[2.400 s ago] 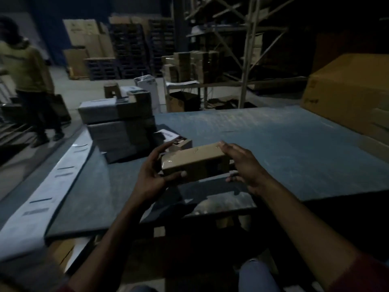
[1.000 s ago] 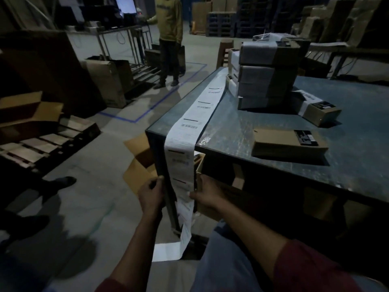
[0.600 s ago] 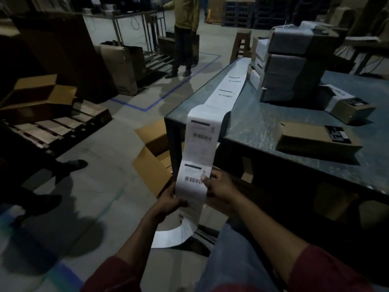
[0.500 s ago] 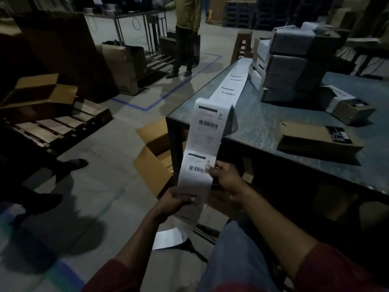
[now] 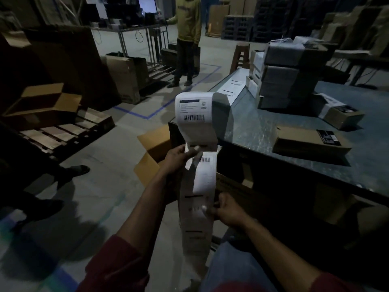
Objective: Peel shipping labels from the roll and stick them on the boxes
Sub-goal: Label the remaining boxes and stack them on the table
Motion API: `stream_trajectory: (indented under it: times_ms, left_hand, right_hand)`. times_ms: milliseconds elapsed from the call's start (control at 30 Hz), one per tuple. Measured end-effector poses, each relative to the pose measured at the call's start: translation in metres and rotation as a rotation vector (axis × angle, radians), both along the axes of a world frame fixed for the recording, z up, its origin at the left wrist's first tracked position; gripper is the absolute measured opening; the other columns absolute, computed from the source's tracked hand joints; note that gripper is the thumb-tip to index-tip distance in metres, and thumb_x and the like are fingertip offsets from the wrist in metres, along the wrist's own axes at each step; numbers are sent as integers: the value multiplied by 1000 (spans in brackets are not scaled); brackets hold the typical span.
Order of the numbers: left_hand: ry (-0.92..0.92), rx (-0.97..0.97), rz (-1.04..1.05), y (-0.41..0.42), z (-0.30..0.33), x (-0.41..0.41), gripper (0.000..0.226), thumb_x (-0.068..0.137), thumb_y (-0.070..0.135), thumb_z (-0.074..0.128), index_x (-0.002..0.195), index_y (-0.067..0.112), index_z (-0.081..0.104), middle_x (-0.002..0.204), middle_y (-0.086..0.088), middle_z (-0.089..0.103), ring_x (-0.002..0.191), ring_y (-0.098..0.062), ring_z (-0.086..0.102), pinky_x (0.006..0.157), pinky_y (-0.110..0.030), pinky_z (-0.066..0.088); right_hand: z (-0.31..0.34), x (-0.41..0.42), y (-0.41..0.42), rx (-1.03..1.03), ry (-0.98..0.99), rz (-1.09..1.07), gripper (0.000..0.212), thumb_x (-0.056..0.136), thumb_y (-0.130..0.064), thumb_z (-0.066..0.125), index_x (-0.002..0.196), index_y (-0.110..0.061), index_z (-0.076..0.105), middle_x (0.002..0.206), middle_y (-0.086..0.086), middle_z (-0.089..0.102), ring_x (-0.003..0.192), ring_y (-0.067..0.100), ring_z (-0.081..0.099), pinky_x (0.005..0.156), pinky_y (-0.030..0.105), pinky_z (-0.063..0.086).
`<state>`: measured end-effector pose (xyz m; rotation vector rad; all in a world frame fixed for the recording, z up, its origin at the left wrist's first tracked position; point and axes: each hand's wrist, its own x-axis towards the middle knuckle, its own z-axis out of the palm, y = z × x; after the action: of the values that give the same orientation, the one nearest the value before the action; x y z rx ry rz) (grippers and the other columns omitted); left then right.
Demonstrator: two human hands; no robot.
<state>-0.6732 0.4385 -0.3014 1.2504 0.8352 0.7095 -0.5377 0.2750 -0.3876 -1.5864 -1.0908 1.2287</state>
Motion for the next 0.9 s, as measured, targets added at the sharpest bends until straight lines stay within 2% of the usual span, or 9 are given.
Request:
stream_trajectory:
  times_ms: [167,233,300,400,500,600,700,833,900]
  left_hand:
    - [-162,-196,-196,-43,-5,-25,41,106,46,52,114,13,74,102,-10,80,91,-22,77,71,-32,62]
    - [-98,-174,-293,-62,-34,-44,44,93,48,72,122,15,75,121,-15,76,108,-30,75,82,-38,61]
    - [36,-23,-347,-77,-59,-56,33,89,29,81,119,15,79,122,-13,76,111,-32,74,84,-40,60]
    - [71,64,-171,-92,-58,-55,15,92,12,77,105,14,83,104,-10,81,93,-27,78,68,-33,58]
    - [-30,-2,54,-81,-33,-42,15,92,9,76,106,12,80,95,-10,81,81,-26,77,56,-32,56]
    - [-79,0,119,-42,-13,-29,22,87,17,84,109,14,80,106,-13,80,98,-37,77,84,-52,62]
    - [-32,91,136,-12,6,-13,42,73,31,94,109,13,80,108,-14,79,102,-39,76,97,-63,57]
    - [-15,188,176,4,31,14,34,87,20,85,115,3,75,99,-9,80,94,-31,77,81,-41,64]
    - [50,252,203,5,33,22,44,91,34,82,114,-2,72,94,-10,75,92,-31,73,61,-28,58]
  right_hand:
    - [49,11,0,130,228,-146,35,93,2,71,125,-9,63,107,11,79,98,26,77,73,36,63]
    - [62,12,4,152,271,-229,33,92,3,71,123,-5,64,110,14,78,99,28,77,75,38,64]
    - [71,15,8,150,271,-295,29,94,0,71,122,-4,66,112,14,78,100,28,77,81,42,65]
    - [79,13,11,155,333,-332,27,97,-12,70,123,-5,67,113,15,77,97,29,77,79,43,65]
    - [83,3,-1,119,390,-189,33,100,-29,65,128,-11,64,101,4,78,81,17,76,58,26,56]
    - [70,0,-23,73,322,37,33,98,-5,65,131,-7,61,99,-3,80,87,10,76,67,20,57]
    - [52,3,-32,45,123,164,49,85,4,79,129,-9,63,118,3,77,111,18,73,91,34,61]
    - [54,7,-32,133,148,33,51,86,9,74,132,-7,58,108,8,79,101,23,76,77,30,62]
    - [62,9,-27,203,178,-70,50,87,12,72,131,-5,59,102,8,80,97,23,77,73,26,60]
